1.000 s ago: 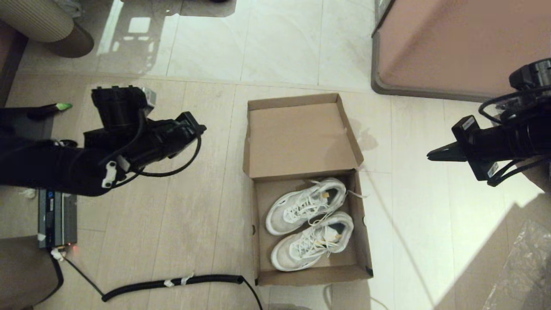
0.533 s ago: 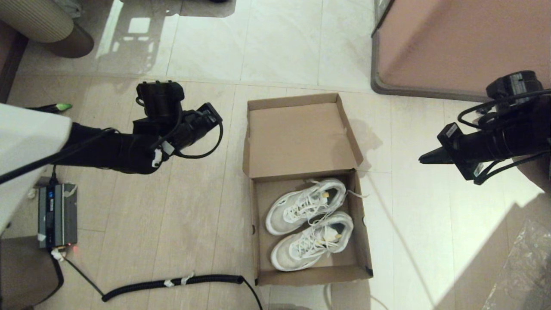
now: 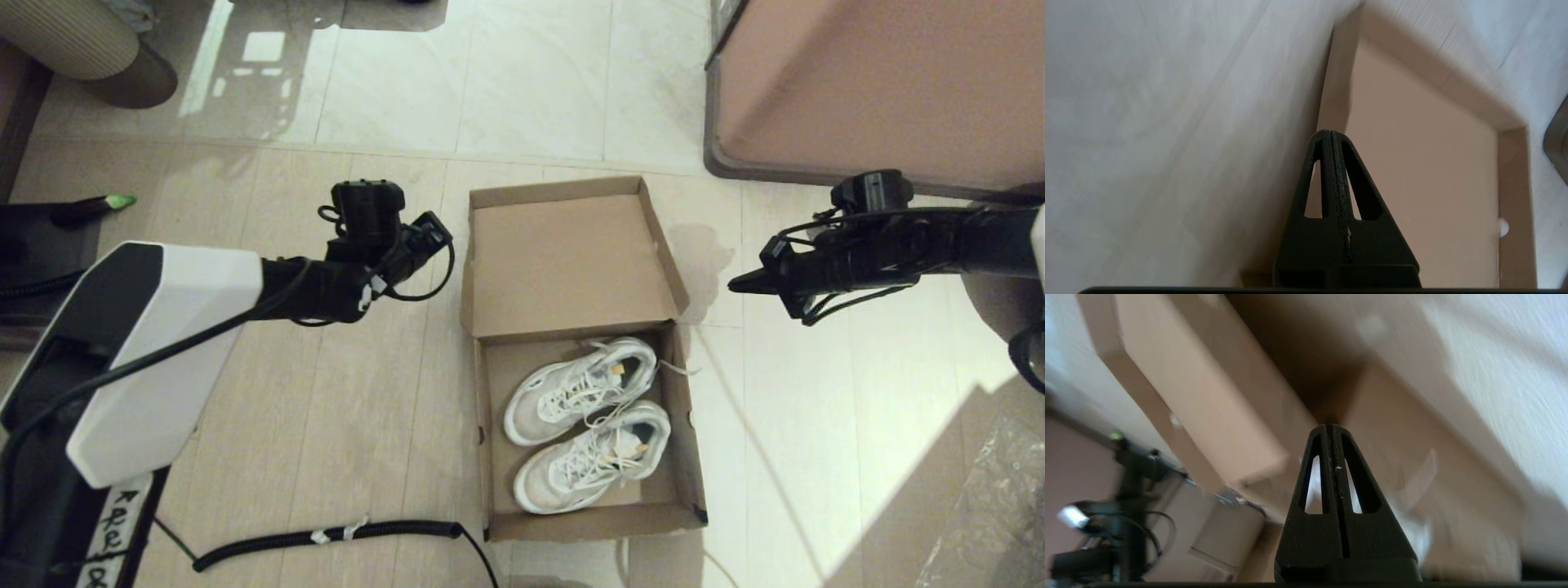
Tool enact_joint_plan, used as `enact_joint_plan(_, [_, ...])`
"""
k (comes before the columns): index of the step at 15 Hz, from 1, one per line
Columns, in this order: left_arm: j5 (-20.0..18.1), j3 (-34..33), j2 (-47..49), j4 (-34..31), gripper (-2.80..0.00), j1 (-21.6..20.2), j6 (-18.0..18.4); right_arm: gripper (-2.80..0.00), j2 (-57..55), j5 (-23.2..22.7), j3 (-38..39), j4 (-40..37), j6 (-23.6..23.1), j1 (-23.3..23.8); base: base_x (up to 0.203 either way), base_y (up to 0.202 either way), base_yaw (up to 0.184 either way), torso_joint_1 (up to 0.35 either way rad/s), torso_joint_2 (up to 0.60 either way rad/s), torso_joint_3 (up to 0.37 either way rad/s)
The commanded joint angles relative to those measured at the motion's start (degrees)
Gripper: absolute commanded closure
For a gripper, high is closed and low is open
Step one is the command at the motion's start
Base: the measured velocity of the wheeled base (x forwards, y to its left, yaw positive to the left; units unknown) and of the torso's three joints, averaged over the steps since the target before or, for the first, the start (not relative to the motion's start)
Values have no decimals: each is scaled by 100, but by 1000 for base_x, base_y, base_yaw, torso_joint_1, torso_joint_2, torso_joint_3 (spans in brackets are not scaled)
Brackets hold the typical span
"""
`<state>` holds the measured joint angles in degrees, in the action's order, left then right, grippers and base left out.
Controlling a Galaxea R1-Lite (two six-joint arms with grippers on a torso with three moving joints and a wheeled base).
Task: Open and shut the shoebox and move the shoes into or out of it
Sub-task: Close the shoe box
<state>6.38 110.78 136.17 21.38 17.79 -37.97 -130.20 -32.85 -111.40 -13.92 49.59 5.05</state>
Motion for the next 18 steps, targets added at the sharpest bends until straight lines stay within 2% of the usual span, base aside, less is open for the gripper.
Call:
enact_joint_plan(1, [113,41,153,-3,0,28,-466,0,-833,-80,-122,942,426,-20,0,0,0,0,0,0])
enact_joint_plan(2, [244,41,99,-27,0,64,-609,0,-944,-99,-126,1134,599,-48,0,0,0,0,0,0])
enact_joint_plan(7, [331,28,-196,-118,0,238,-617,0,-1366,-99,-128,2229,1587,-516,0,0,0,0,0,0])
enact_joint_plan(12, [583,23,-302,-235,0,243,-603,0,-1508,-99,-128,2283,1677,-845,0,0,0,0,0,0])
enact_joint_plan(14, [575,23,-381,-358,0,204,-588,0,-1506,-93,-119,2105,1676,-883,0,0,0,0,0,0])
enact_joint_plan(18, [575,23,-320,-357,0,171,-588,0,-1328,-133,-119,672,1317,-883,0,0,0,0,0,0])
